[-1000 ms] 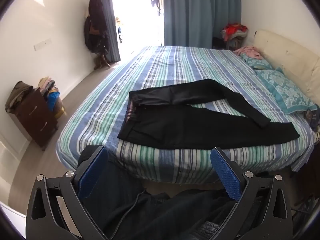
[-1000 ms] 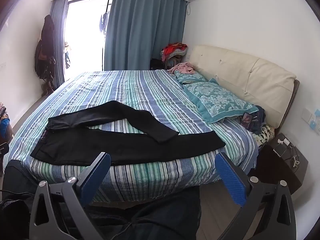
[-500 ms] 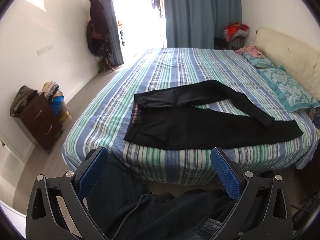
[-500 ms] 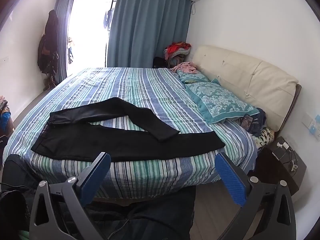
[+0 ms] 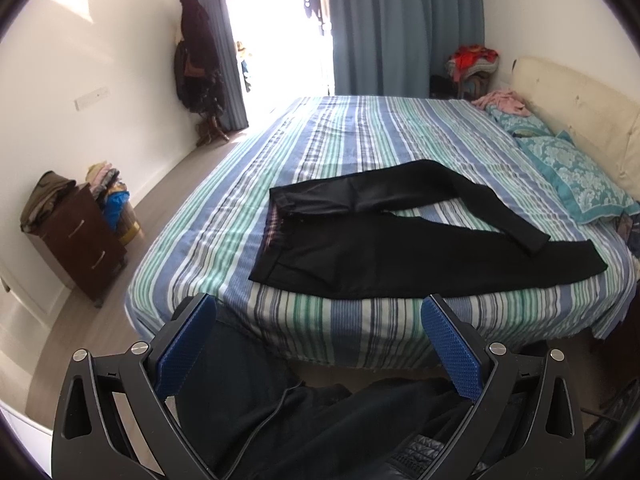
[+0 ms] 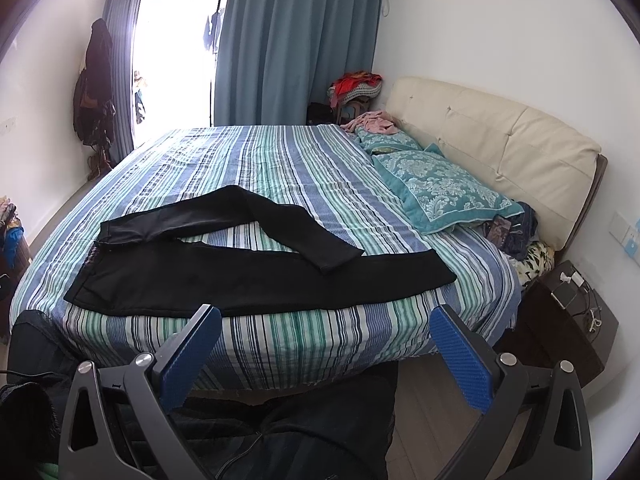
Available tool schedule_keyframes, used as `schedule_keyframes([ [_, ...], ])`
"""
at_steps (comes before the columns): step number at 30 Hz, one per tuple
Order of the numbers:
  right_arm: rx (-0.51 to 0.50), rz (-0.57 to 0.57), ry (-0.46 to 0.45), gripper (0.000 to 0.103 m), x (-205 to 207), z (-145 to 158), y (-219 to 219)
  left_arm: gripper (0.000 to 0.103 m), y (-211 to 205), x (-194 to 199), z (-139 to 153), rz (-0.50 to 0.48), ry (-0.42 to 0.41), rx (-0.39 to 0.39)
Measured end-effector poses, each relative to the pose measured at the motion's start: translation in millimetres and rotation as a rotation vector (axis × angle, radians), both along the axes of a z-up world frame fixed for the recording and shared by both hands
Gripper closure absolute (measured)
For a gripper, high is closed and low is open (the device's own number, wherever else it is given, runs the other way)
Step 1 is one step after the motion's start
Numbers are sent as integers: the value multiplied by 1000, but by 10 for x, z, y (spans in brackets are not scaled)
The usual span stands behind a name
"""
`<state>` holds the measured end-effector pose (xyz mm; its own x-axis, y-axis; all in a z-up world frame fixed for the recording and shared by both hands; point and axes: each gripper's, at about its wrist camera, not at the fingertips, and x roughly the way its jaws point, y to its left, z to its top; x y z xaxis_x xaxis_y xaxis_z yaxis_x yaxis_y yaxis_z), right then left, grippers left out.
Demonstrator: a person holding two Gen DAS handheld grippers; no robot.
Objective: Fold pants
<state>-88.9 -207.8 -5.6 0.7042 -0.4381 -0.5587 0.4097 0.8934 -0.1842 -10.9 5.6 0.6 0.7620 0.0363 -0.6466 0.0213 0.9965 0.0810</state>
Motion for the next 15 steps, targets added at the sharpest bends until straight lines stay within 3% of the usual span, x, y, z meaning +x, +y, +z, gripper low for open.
schedule_keyframes([
  [15,-2,10,8,0,20,-5,22,1,16,-16,-20,-2,4,8],
])
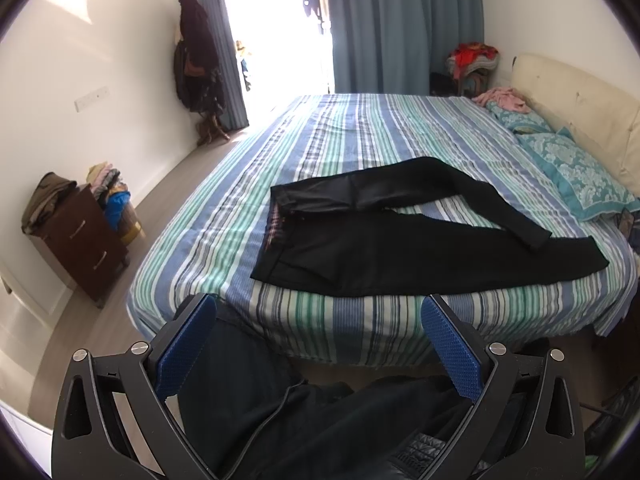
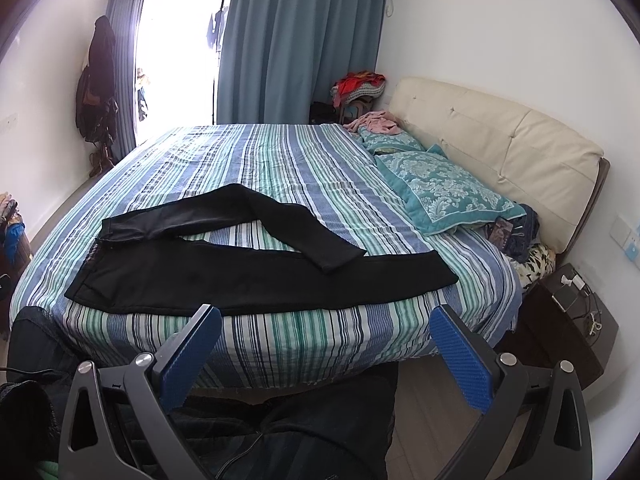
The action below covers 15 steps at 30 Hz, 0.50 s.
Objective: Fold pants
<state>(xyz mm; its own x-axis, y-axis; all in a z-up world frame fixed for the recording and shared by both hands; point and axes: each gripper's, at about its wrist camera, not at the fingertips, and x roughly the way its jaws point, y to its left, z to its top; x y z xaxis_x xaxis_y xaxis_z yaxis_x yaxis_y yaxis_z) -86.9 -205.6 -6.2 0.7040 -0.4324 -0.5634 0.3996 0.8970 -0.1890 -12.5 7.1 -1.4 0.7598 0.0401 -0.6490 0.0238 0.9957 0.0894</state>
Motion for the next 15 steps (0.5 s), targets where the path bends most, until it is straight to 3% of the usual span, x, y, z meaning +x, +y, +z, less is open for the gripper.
schedule_keyframes([
  [15,0,2,2,0,15,2,8,1,7,0,0,0,1,2],
])
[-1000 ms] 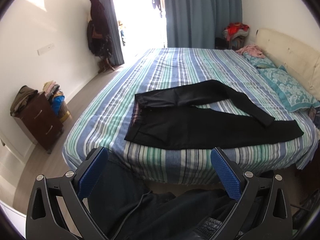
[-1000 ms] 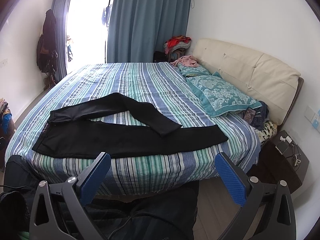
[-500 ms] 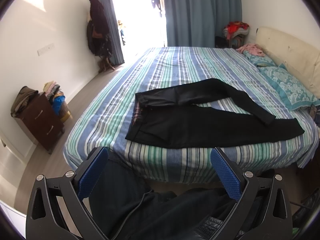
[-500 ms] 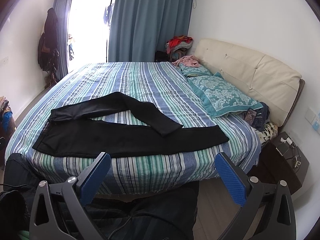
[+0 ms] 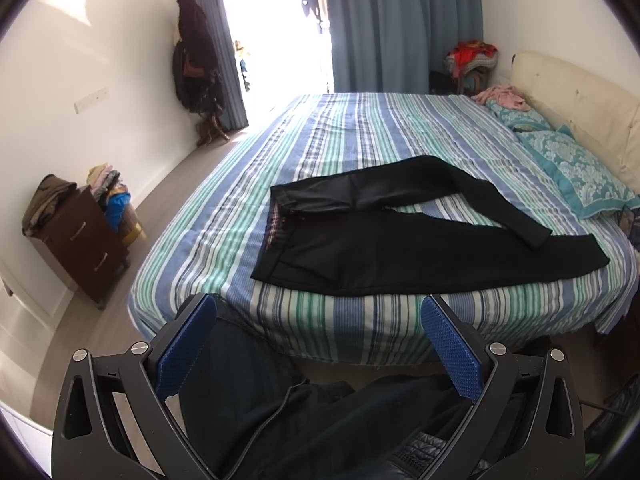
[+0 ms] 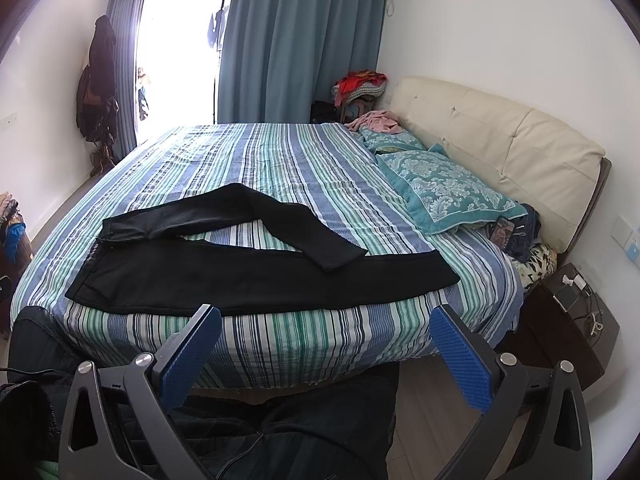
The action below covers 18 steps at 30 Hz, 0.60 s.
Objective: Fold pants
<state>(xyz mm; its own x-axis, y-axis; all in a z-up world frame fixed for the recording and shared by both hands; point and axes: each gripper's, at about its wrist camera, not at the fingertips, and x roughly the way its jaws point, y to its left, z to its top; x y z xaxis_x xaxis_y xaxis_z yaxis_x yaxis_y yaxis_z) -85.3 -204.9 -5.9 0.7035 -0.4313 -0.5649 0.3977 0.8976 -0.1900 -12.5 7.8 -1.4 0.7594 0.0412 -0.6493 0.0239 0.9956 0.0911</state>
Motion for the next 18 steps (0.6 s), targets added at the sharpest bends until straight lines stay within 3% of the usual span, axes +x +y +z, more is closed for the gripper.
schedule_keyframes([
  [18,-1,4,4,0,5,-24,22,1,26,-29,-37,-1,7,-1],
])
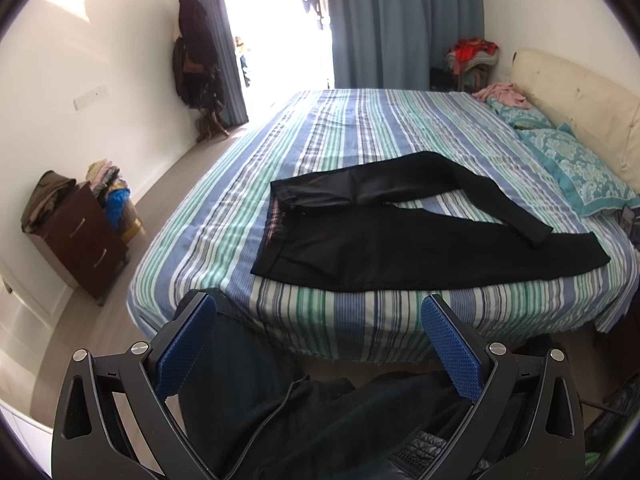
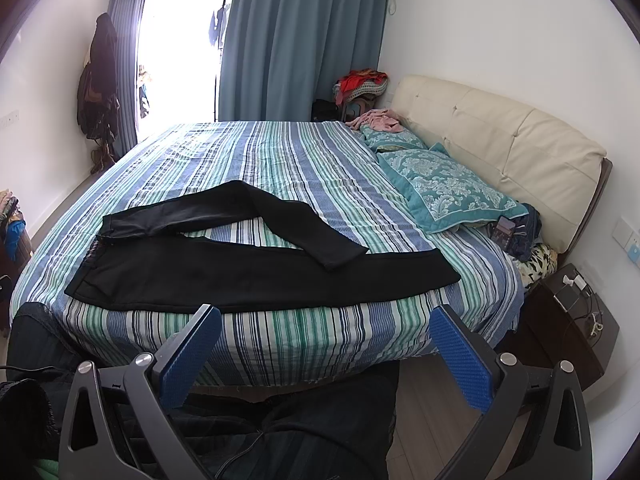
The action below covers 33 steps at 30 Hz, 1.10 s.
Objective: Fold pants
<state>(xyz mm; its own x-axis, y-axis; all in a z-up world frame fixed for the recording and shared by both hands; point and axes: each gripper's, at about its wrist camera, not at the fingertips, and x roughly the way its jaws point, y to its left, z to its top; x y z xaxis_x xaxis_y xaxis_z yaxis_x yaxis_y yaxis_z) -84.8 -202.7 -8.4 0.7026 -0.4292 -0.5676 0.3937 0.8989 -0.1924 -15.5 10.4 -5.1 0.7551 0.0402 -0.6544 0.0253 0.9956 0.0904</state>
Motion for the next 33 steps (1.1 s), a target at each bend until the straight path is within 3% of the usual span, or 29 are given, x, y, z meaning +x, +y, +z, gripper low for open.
schedule_keyframes([
  [33,6,9,8,0,34,-36,11,1,-20,-24,-51,-5,11,3],
])
